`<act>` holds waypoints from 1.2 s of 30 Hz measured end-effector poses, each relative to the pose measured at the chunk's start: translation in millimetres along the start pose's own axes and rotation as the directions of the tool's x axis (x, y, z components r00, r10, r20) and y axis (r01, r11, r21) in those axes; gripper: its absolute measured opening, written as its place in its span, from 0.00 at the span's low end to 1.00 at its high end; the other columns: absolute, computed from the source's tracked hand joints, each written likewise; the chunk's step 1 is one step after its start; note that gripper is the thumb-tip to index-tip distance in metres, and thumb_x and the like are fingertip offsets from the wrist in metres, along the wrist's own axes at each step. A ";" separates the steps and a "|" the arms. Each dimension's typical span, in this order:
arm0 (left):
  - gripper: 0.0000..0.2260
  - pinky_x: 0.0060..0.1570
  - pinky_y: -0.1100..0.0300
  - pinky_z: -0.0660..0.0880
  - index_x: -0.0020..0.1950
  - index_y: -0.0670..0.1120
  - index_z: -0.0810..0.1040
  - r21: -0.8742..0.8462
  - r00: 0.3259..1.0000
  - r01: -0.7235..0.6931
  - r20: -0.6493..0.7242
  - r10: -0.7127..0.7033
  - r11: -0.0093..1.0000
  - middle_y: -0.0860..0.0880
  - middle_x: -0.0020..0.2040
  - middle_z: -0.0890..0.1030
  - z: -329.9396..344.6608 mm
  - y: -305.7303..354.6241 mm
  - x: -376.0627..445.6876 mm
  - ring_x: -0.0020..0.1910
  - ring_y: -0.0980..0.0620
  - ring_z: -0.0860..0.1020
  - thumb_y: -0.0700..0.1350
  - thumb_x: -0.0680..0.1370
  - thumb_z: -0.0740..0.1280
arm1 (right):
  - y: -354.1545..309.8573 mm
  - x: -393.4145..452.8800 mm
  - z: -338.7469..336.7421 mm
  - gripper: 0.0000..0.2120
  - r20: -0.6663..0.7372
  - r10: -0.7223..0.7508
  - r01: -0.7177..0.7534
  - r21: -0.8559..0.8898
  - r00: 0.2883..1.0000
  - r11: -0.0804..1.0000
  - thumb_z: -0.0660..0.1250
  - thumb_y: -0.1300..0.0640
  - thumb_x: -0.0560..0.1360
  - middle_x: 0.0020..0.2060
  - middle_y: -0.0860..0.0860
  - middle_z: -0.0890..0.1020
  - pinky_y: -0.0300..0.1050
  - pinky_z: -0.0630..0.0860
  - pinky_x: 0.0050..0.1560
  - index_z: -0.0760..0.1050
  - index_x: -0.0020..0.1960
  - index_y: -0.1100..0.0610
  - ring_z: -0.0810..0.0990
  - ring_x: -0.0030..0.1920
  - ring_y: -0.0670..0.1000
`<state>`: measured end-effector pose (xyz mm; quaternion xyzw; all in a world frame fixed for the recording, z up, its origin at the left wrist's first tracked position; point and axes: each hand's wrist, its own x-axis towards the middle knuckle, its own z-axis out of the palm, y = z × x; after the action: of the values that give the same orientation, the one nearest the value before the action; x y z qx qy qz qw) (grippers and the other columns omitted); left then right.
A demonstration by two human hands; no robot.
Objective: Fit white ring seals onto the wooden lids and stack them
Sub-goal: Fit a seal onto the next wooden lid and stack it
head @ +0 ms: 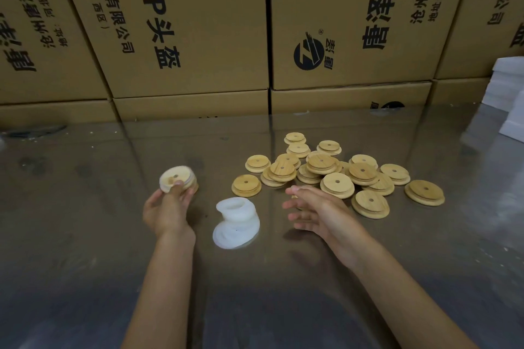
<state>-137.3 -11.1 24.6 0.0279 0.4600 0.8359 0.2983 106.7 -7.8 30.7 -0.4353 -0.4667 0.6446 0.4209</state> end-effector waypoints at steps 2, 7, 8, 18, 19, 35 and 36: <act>0.19 0.40 0.63 0.81 0.64 0.34 0.71 -0.003 1.000 0.002 -0.011 -0.002 1.000 0.34 0.61 0.77 -4.2 -1.8 4.4 0.50 0.43 0.82 0.30 0.74 0.69 | 0.3 0.5 -0.1 0.10 -0.008 0.008 -0.008 0.000 1.000 1.000 0.69 0.52 0.78 0.49 0.56 0.86 0.45 0.79 0.48 0.82 0.55 0.55 0.82 0.44 0.51; 0.17 0.52 0.61 0.79 0.67 0.34 0.71 0.012 0.998 0.046 0.042 -0.047 0.999 0.37 0.61 0.78 -6.8 -1.9 6.3 0.45 0.51 0.81 0.32 0.78 0.64 | 0.6 0.2 -0.2 0.10 -0.022 0.025 -0.025 -0.001 0.999 1.000 0.69 0.52 0.78 0.49 0.57 0.86 0.44 0.79 0.47 0.82 0.56 0.57 0.82 0.43 0.51; 0.17 0.55 0.61 0.78 0.67 0.34 0.71 0.020 0.997 0.055 0.054 -0.056 0.998 0.37 0.60 0.78 -6.5 -1.5 5.6 0.48 0.50 0.81 0.32 0.78 0.63 | 0.4 0.2 -0.1 0.11 -0.024 0.028 -0.028 0.003 0.999 1.000 0.69 0.53 0.78 0.50 0.57 0.86 0.44 0.79 0.46 0.82 0.56 0.57 0.82 0.43 0.51; 0.17 0.55 0.57 0.77 0.66 0.35 0.73 0.073 0.991 0.077 0.105 -0.084 0.994 0.47 0.44 0.78 -3.8 -2.8 4.4 0.46 0.52 0.77 0.33 0.77 0.60 | -1.6 -0.5 -0.6 0.09 -0.056 0.042 -0.043 -0.014 0.998 0.999 0.67 0.55 0.79 0.49 0.58 0.86 0.45 0.79 0.46 0.82 0.55 0.58 0.81 0.43 0.53; 0.17 0.54 0.57 0.78 0.66 0.35 0.73 0.077 0.990 0.075 0.113 -0.083 0.994 0.47 0.45 0.78 -3.4 -3.5 4.5 0.47 0.51 0.77 0.33 0.77 0.60 | -1.4 -0.5 -0.4 0.09 -0.063 0.038 -0.040 -0.020 0.997 0.999 0.67 0.56 0.79 0.49 0.58 0.86 0.45 0.79 0.45 0.82 0.55 0.58 0.81 0.43 0.53; 0.12 0.49 0.61 0.72 0.51 0.46 0.79 0.356 0.481 -0.862 0.798 0.362 0.361 0.54 0.48 0.78 23.5 -38.5 -88.0 0.49 0.54 0.76 0.33 0.75 0.62 | 21.8 13.8 -16.8 0.21 -0.045 -0.492 0.172 -0.906 0.869 0.387 0.65 0.60 0.75 0.62 0.49 0.76 0.44 0.67 0.64 0.72 0.68 0.55 0.68 0.66 0.52; 0.11 0.50 0.62 0.72 0.52 0.46 0.79 0.314 0.420 -0.887 0.853 0.310 0.339 0.55 0.49 0.78 23.9 -44.1 -96.2 0.51 0.55 0.76 0.33 0.75 0.62 | 23.7 13.8 -16.4 0.20 -0.011 -0.465 0.160 -0.931 0.885 0.327 0.64 0.58 0.75 0.63 0.49 0.75 0.45 0.67 0.65 0.72 0.67 0.55 0.67 0.67 0.52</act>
<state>-29.9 -26.0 25.7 0.6245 0.5627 0.5405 0.0326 115.4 4.2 2.4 -0.5784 -0.7529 0.1196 0.2903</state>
